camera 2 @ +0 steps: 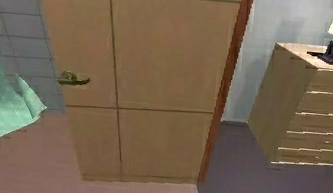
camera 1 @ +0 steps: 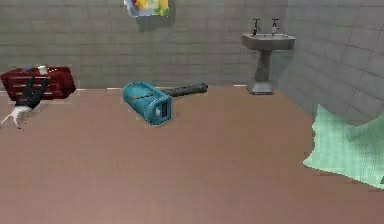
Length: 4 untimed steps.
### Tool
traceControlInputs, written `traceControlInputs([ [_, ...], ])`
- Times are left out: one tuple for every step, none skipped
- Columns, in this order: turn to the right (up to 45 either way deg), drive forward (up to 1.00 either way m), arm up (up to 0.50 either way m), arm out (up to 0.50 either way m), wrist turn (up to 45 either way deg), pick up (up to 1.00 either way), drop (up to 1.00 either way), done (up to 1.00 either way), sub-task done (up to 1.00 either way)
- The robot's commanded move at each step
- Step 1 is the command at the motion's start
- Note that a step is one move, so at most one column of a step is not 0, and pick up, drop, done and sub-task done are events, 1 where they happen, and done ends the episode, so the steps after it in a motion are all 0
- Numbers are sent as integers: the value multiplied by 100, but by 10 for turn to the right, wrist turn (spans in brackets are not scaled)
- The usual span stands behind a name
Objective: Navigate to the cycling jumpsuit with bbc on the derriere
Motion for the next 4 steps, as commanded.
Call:
traceControlInputs([
  [0, 70, 0, 0, 0, 0, 0, 0, 0],
  [-420, 0, 0, 0, 0, 0, 0, 0, 0],
  [0, 100, 0, 0, 0, 0, 0, 0, 0],
  [-30, 0, 0, 0, 0, 0, 0, 0, 0],
])
